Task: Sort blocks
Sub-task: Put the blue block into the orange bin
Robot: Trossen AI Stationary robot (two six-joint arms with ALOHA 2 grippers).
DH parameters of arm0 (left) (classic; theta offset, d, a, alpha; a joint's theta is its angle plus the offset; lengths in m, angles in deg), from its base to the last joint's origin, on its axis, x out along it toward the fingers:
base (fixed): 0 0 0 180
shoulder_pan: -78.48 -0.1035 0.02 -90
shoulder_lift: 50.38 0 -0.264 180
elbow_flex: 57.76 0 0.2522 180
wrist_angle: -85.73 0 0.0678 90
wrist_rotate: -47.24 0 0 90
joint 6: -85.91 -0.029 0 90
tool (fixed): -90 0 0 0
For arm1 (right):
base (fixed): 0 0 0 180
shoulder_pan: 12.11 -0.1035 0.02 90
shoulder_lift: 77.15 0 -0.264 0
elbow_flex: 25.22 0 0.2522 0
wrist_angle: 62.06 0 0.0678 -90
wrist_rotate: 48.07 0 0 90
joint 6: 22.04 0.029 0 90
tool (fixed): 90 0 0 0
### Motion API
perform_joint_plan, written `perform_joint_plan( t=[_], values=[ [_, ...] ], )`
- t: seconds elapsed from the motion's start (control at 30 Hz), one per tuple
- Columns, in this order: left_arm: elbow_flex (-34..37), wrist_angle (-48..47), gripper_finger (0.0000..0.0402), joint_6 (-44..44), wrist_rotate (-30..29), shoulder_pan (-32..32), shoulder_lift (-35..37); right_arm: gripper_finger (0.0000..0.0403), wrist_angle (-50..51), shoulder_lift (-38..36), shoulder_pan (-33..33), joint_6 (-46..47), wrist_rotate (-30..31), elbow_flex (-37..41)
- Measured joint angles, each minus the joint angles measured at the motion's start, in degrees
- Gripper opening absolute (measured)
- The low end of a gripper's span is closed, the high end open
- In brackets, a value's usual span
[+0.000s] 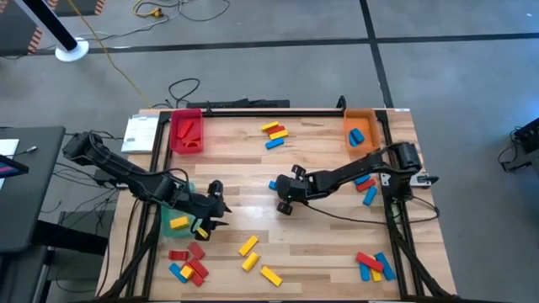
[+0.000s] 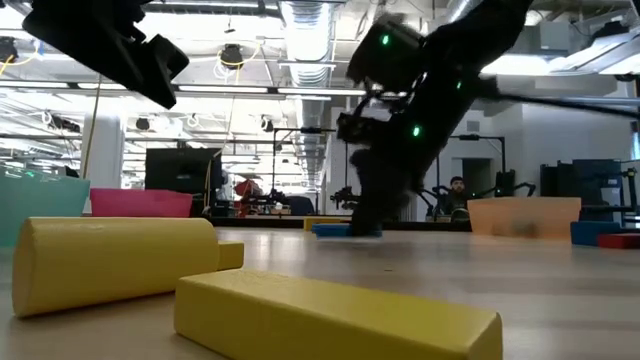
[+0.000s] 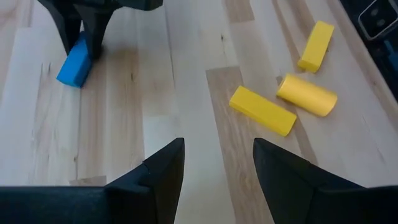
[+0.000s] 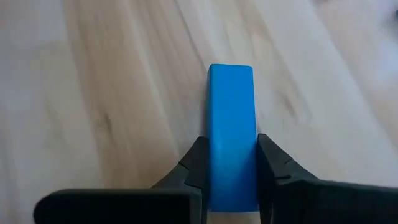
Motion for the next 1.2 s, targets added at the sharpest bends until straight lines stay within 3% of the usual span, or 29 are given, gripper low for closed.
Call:
perform_joint_plan(
  t=[0.27, 0.67, 0.93, 1.2],
  values=[
    [0.0, 2.12, 0.0187, -1.81, 0.0, 0.0, 0.0, 0.0073, 9.5, -13.17, 0.1, -1.7, 1.36, -0.13],
    [0.0, 5.0, 0.0187, -4.04, -0.02, 0.01, 0.0, 0.0074, 35.54, -32.19, 3.94, 4.97, 13.26, -0.17],
    [0.02, 7.65, 0.0187, -4.56, -0.02, 0.0, 0.0, 0.0077, 49.54, -38.41, 10.73, 10.65, 15.13, -0.2],
    [0.02, 7.94, 0.0187, -4.86, -0.04, 0.02, 0.0, 0.0078, 56.87, -39.48, 17.66, 10.99, 15.27, -0.2]
  ],
)
